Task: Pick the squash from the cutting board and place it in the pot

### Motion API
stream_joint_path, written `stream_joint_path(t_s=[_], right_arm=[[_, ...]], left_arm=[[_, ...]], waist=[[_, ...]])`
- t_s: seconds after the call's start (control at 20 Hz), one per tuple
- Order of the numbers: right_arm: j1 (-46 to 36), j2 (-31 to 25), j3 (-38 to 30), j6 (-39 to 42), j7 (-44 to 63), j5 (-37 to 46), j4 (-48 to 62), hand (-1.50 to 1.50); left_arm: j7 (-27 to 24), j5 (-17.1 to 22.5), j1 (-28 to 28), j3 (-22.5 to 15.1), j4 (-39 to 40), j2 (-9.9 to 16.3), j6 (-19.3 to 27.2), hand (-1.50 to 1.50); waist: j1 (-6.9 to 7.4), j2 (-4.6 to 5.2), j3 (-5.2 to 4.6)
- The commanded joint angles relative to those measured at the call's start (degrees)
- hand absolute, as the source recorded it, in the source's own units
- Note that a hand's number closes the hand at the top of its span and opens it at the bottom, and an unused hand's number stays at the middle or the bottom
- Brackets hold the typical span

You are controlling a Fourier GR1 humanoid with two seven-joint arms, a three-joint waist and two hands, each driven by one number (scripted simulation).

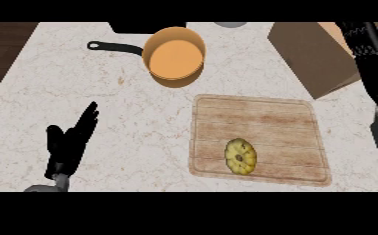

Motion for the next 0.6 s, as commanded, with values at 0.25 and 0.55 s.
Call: stream_joint_path(t_s=[0.25, 0.55], right_arm=[[-11.8, 1.6, 20.2, 17.2, 0.1, 7.1, 2.5, 1.50], [-15.9, 2.5, 23.1, 12.4, -20.3, 21.2, 15.3, -1.50]], left_arm=[[-1.9, -0.8, -12.4, 5.0, -10.3, 0.6, 5.1, 0.00], [5.1, 0.9, -10.8, 6.1, -15.7, -0.1, 7.5, 0.00]], waist=[[5.27, -0.67, -0.90], [1.30, -0.67, -0.70]])
